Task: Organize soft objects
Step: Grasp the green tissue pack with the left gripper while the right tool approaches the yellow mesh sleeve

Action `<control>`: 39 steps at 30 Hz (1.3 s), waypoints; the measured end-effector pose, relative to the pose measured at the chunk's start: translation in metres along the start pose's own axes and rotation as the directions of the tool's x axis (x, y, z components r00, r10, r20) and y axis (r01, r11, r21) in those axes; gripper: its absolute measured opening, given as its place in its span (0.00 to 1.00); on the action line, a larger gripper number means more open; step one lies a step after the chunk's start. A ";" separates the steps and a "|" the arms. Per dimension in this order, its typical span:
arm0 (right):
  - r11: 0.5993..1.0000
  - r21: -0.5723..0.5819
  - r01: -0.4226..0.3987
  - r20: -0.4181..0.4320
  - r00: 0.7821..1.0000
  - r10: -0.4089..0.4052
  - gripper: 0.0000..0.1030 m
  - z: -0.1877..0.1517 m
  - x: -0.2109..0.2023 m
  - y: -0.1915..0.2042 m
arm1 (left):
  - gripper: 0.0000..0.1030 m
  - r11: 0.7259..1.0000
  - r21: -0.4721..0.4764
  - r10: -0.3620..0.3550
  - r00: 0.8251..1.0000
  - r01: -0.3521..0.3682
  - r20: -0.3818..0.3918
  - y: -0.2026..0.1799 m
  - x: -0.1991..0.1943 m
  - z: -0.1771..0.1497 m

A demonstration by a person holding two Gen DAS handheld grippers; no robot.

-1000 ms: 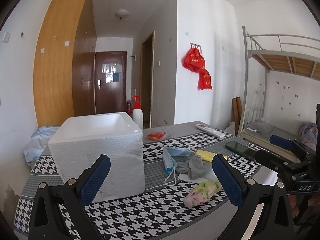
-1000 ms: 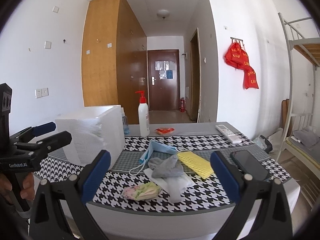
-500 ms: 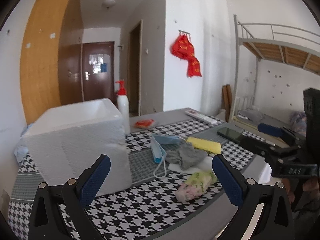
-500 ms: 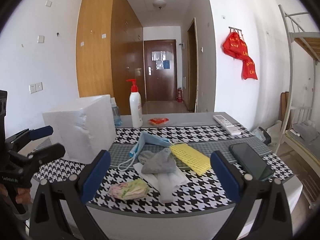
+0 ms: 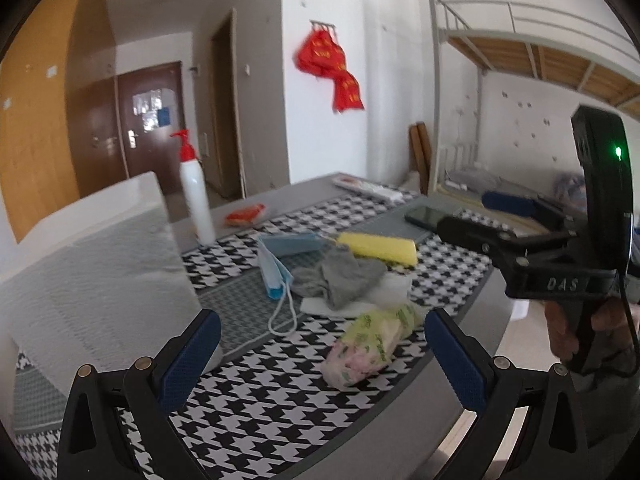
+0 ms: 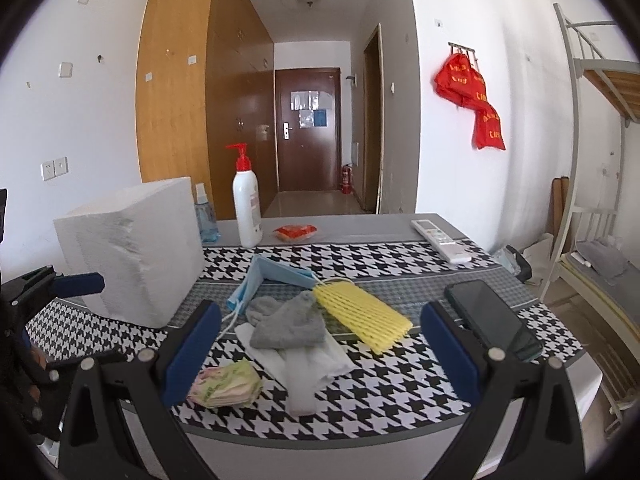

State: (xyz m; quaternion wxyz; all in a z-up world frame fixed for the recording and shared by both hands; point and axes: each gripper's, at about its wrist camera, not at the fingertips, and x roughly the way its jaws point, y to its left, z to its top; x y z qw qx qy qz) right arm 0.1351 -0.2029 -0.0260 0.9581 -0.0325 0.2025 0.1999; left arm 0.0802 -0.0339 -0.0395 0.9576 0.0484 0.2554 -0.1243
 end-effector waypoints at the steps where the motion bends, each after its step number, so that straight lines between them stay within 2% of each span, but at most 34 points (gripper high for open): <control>1: 1.000 0.001 0.001 -0.003 1.000 -0.001 0.98 0.000 0.002 -0.002 | 0.99 1.000 0.009 -0.011 1.000 0.011 -0.017 -0.002 0.003 0.001; 6: 1.000 0.019 0.016 -0.021 1.000 -0.016 0.98 0.001 0.013 -0.011 | 0.99 0.997 0.064 -0.041 0.997 0.046 -0.069 -0.009 0.015 0.002; 15: 0.998 0.039 0.044 -0.038 0.998 -0.042 0.98 0.007 0.027 -0.029 | 0.99 0.990 0.094 -0.090 0.985 0.104 -0.148 -0.012 0.045 0.010; 19: 0.996 0.067 0.065 -0.043 0.997 -0.063 0.98 0.009 0.032 -0.041 | 0.96 0.988 0.100 -0.098 0.981 0.116 -0.167 -0.012 0.052 0.013; 24: 0.996 0.059 0.063 -0.056 0.997 -0.059 0.98 0.009 0.039 -0.042 | 0.95 0.978 0.137 -0.128 0.968 0.160 -0.214 -0.018 0.063 0.008; 33: 0.997 0.034 0.071 -0.086 0.994 -0.068 0.98 0.009 0.049 -0.048 | 0.88 0.964 0.176 -0.147 0.950 0.200 -0.275 -0.028 0.076 -0.001; 39: 0.998 0.036 0.056 -0.108 0.993 -0.051 0.98 0.007 0.056 -0.049 | 0.77 0.966 0.165 -0.141 0.939 0.199 -0.312 -0.026 0.091 -0.007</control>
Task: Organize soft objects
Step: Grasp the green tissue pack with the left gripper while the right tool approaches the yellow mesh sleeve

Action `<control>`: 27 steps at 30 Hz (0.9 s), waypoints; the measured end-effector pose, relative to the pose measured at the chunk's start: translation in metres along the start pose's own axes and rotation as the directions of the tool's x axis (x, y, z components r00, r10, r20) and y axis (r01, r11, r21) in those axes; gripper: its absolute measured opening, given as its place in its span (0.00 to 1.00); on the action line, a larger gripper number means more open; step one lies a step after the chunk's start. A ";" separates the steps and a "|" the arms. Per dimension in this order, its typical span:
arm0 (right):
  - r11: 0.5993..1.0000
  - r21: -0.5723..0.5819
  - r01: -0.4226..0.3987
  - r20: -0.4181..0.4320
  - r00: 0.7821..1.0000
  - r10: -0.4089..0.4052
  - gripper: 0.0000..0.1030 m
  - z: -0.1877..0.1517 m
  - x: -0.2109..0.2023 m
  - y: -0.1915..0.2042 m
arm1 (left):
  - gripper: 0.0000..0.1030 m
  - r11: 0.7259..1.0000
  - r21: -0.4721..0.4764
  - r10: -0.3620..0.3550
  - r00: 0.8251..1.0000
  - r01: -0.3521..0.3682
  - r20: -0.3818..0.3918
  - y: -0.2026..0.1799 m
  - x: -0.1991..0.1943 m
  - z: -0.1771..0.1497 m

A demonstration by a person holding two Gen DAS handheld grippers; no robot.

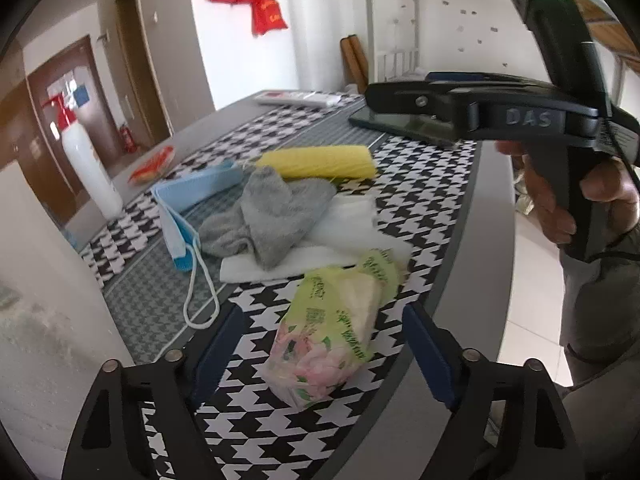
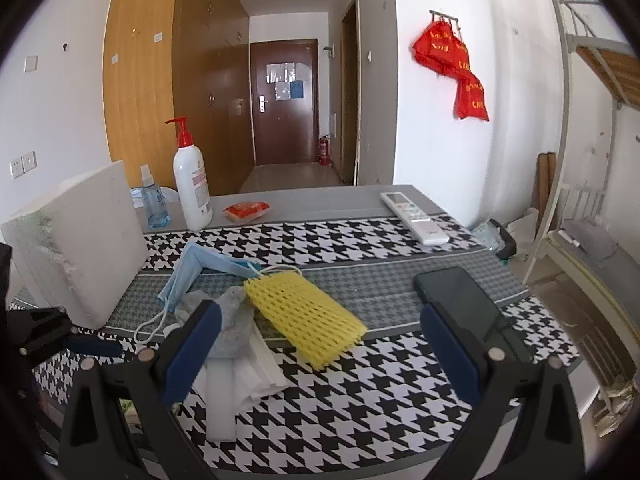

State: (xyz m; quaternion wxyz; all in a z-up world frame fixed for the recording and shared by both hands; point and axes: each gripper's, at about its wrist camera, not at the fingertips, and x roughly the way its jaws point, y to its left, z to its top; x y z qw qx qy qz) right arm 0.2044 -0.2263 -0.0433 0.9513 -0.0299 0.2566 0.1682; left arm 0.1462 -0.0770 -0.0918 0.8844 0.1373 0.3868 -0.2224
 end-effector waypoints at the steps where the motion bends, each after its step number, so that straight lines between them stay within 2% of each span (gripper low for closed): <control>1: 1.000 0.000 -0.002 -0.003 1.000 0.002 0.98 0.000 0.001 -0.001 | 0.73 1.000 -0.003 -0.002 1.000 0.002 -0.010 0.001 0.002 0.000; 6: 1.000 0.005 -0.003 -0.017 1.000 0.003 0.98 -0.002 0.008 -0.003 | 0.65 1.000 0.003 -0.010 1.000 0.010 -0.024 0.002 0.009 -0.002; 11: 1.000 0.003 -0.002 -0.039 0.999 0.002 0.97 -0.001 0.015 -0.008 | 0.64 0.999 0.012 -0.029 0.998 0.030 -0.062 0.002 0.018 -0.004; 15: 1.000 -0.029 0.010 -0.055 0.998 -0.011 0.96 0.000 0.021 -0.007 | 0.62 1.000 0.013 -0.019 0.999 0.019 -0.050 0.004 0.017 -0.005; 19: 0.999 -0.043 0.018 -0.070 0.997 -0.021 0.96 0.001 0.028 -0.006 | 0.51 1.000 -0.005 -0.025 0.999 0.024 -0.049 0.010 0.017 -0.004; 24: 0.997 -0.069 0.020 -0.108 0.994 -0.028 0.96 -0.001 0.039 -0.004 | 0.45 1.000 -0.009 -0.027 0.999 0.027 -0.036 0.012 0.015 -0.004; 27: 0.997 -0.081 0.020 -0.127 0.991 -0.030 0.93 0.000 0.045 -0.005 | 0.40 0.999 -0.029 -0.037 0.999 0.037 -0.001 0.016 0.008 -0.003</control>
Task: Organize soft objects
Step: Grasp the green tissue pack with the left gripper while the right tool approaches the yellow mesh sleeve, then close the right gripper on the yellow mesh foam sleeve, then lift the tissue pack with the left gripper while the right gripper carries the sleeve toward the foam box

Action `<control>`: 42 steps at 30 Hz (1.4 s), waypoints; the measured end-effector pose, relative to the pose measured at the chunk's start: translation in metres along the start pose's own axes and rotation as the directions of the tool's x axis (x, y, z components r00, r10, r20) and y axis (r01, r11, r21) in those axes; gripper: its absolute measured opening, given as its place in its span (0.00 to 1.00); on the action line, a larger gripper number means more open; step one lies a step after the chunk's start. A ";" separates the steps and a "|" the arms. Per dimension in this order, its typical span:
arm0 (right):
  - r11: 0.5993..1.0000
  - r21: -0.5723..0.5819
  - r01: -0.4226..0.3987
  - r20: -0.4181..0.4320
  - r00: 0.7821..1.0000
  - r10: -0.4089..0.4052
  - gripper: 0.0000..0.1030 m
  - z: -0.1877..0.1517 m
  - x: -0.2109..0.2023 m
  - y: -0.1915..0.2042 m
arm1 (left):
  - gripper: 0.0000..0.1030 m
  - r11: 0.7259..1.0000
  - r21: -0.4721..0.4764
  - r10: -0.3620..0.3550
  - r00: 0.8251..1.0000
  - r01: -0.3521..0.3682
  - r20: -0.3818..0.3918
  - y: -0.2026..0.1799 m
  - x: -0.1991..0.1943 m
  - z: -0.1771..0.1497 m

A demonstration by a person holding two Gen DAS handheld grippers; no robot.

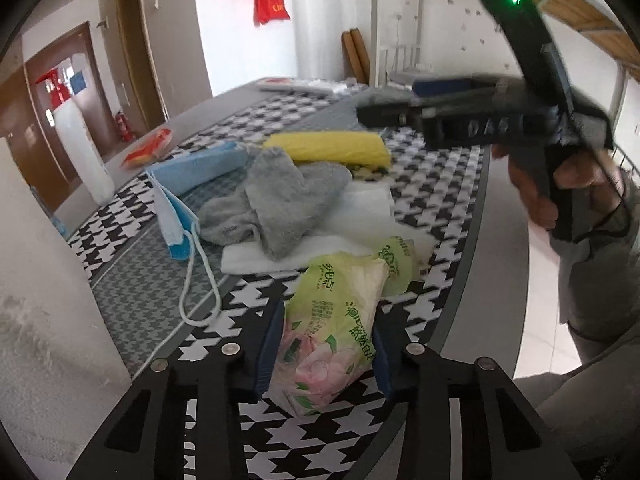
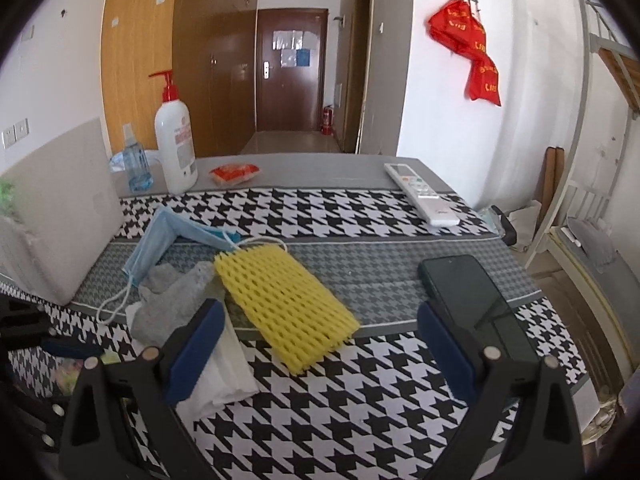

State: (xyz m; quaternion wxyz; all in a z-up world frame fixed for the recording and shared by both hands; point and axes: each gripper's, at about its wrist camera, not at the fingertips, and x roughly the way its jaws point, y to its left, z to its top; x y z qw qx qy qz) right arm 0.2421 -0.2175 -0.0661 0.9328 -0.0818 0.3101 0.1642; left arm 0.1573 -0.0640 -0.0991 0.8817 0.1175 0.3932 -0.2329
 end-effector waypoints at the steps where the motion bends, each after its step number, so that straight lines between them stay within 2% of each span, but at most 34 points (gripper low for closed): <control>1: 1.000 0.001 -0.004 -0.007 1.000 0.004 0.90 0.001 0.003 -0.001 | 0.40 1.000 -0.008 -0.001 1.000 0.001 0.012 0.002 -0.003 0.001; 5: 1.000 -0.016 -0.008 -0.036 0.999 0.007 0.85 0.004 0.011 0.001 | 0.40 0.998 -0.066 -0.003 0.998 0.007 0.062 0.016 -0.013 0.004; 8: 0.999 -0.043 -0.032 -0.056 0.998 0.030 0.84 0.006 0.017 0.008 | 0.40 0.995 -0.095 -0.003 0.997 0.011 0.082 0.021 -0.017 0.005; 12: 0.996 -0.081 -0.032 -0.109 0.994 0.023 0.83 0.007 0.032 0.020 | 0.40 0.994 -0.108 -0.004 0.996 0.014 0.090 0.023 -0.019 0.006; 17: 0.993 -0.115 -0.031 -0.161 0.987 0.012 0.70 0.006 0.046 0.028 | 0.40 0.994 -0.109 0.010 0.997 -0.002 0.071 0.023 -0.017 0.003; 24: 0.994 -0.112 -0.017 -0.206 0.979 -0.007 0.69 0.004 0.059 0.023 | 0.40 0.994 -0.112 0.016 0.997 -0.007 0.077 0.023 -0.020 0.002; 31: 0.995 -0.099 -0.013 -0.221 0.975 -0.009 0.53 0.006 0.065 0.017 | 0.40 0.993 -0.114 0.017 0.997 -0.008 0.076 0.023 -0.020 0.002; 35: 0.998 -0.059 -0.004 -0.216 0.976 -0.009 0.26 0.010 0.063 0.008 | 0.40 0.993 -0.119 0.021 0.997 -0.011 0.081 0.023 -0.020 0.002; 42: 0.999 0.011 -0.040 -0.133 0.990 0.041 0.24 0.019 0.029 -0.003 | 0.40 0.992 -0.123 0.023 0.994 -0.009 0.110 0.023 -0.026 0.000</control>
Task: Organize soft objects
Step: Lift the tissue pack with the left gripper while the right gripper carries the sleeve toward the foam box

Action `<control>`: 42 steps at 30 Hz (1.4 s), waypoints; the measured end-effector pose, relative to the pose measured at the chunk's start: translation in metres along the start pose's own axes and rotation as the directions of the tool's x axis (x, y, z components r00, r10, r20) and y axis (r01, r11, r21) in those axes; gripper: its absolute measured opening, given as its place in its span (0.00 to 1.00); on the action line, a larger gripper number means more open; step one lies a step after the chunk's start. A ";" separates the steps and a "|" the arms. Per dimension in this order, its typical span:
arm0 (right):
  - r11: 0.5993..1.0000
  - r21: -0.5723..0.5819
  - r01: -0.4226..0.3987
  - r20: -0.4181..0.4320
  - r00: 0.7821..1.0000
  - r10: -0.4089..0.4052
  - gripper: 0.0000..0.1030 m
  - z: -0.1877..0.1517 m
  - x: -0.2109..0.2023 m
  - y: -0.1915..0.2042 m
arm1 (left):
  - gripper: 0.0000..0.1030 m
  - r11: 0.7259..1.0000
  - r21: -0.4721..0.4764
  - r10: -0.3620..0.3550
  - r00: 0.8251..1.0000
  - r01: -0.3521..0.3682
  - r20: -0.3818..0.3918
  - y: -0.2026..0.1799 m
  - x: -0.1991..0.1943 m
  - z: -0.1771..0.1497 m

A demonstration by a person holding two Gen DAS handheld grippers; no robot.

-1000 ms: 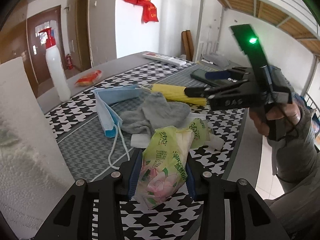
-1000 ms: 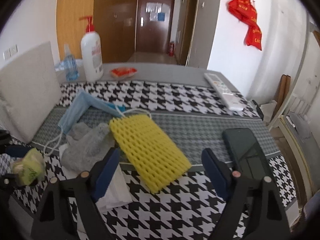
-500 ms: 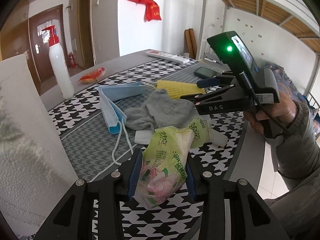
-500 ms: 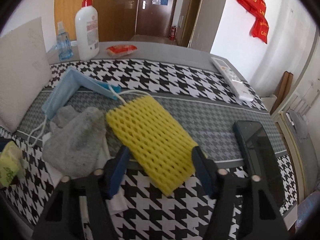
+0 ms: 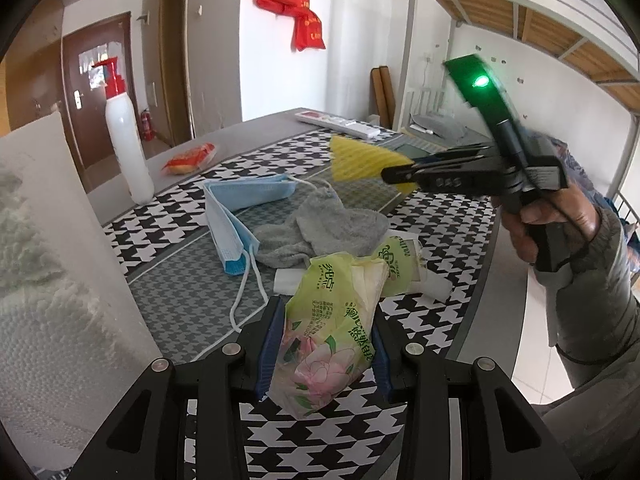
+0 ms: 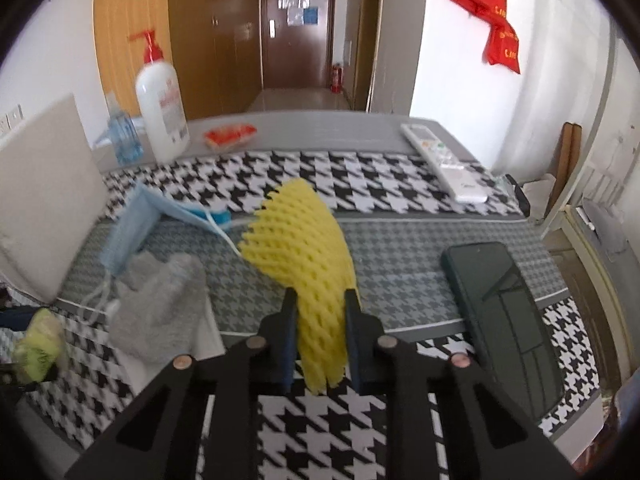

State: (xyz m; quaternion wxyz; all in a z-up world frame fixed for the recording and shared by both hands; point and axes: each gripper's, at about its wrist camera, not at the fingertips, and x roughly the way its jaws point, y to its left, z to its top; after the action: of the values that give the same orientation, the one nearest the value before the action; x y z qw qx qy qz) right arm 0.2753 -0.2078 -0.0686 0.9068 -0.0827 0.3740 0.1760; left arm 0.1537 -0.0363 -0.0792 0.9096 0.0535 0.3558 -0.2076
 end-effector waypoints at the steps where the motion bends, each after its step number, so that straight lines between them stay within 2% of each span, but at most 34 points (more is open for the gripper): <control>1: 1.000 0.008 -0.017 0.010 1.000 0.017 0.24 0.000 -0.006 0.000 | 0.40 1.000 -0.002 -0.002 1.000 0.002 0.003 0.000 0.000 0.000; 5: 0.998 0.031 -0.058 0.057 0.997 0.057 0.24 -0.002 -0.025 -0.001 | 0.40 1.000 -0.010 0.004 1.000 -0.004 0.018 0.001 -0.003 0.000; 10: 0.997 0.045 -0.069 0.111 0.992 0.063 0.24 -0.006 -0.047 0.003 | 0.40 1.000 -0.009 0.014 0.999 -0.013 0.044 -0.001 -0.009 0.001; 22: 0.994 0.031 -0.103 0.226 0.970 0.093 0.24 -0.008 -0.089 0.023 | 0.40 0.996 -0.007 0.086 0.989 -0.086 0.124 -0.002 -0.044 0.012; 34: 0.985 -0.018 -0.169 0.308 0.937 0.167 0.24 0.003 -0.117 0.040 | 0.40 0.985 -0.054 0.173 0.962 -0.165 0.213 0.000 -0.085 0.028; 42: 0.976 -0.074 -0.206 0.359 0.907 0.219 0.24 0.014 -0.128 0.045 | 0.40 0.964 -0.101 0.266 0.930 -0.247 0.255 -0.001 -0.109 0.038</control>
State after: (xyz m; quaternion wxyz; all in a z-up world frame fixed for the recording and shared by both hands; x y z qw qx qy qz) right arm 0.1829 -0.1956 0.0306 0.9343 -0.0228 0.2029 0.2922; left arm 0.1048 -0.0098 0.0225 0.9697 0.0404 0.2273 -0.0801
